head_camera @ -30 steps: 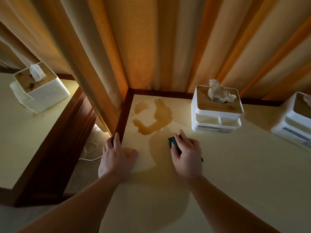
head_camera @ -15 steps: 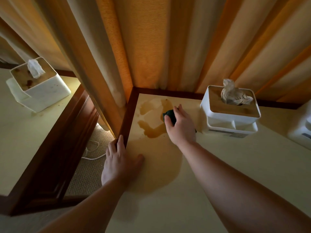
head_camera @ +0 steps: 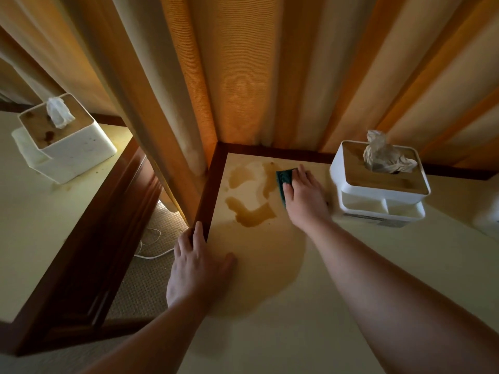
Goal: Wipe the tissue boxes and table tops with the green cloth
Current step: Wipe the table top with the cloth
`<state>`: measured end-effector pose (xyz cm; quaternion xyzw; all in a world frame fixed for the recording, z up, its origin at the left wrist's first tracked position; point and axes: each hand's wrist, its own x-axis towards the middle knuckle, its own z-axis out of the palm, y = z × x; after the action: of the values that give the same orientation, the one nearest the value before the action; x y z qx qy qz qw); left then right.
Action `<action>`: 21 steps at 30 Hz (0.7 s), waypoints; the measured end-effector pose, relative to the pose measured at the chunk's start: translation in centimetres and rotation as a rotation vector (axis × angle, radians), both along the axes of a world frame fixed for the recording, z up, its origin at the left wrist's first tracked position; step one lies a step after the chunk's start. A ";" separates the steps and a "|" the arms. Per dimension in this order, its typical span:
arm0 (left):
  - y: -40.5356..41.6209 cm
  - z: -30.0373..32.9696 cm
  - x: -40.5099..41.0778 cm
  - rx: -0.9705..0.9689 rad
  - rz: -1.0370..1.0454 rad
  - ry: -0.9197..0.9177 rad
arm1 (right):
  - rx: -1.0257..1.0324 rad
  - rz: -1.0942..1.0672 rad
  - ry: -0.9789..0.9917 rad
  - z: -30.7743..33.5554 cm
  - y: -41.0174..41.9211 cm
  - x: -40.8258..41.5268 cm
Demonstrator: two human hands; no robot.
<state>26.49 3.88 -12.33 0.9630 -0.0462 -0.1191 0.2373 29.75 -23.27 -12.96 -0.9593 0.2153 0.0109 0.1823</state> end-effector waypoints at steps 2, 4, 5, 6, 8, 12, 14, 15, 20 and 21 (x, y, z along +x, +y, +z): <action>0.1 -0.3 0.1 0.005 -0.007 -0.004 | -0.012 0.021 0.014 0.4 -0.3 2.4; 0.1 -0.4 0.1 0.005 -0.009 -0.011 | -0.005 0.049 0.025 0.7 0.1 4.3; 0.1 -0.4 0.1 0.006 -0.011 -0.019 | 0.006 0.062 0.029 0.8 0.4 5.1; 0.0 -0.4 0.0 0.009 -0.012 -0.028 | 0.018 0.073 0.031 0.9 0.7 5.8; -0.1 -0.4 -0.2 0.013 -0.014 -0.039 | 0.024 0.096 0.035 1.0 1.4 6.7; 0.1 -0.4 -0.2 0.015 -0.021 -0.032 | 0.029 0.191 -0.042 1.0 3.0 5.9; 0.2 -0.3 0.0 0.014 -0.024 -0.017 | 0.052 0.250 -0.110 1.0 3.8 4.5; 0.2 -0.3 0.0 0.014 -0.028 -0.011 | 0.063 0.283 -0.126 0.9 4.2 3.6; 0.1 -0.2 0.0 0.016 -0.029 -0.010 | 0.076 0.378 -0.161 0.0 4.8 -2.9; 0.0 -0.1 0.0 0.018 -0.031 -0.013 | 0.065 0.368 -0.170 -0.2 4.6 -4.2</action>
<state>26.47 3.90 -12.47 0.9651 -0.0616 -0.1169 0.2263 25.54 -18.69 -13.17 -0.9736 0.0199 -0.0302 0.2255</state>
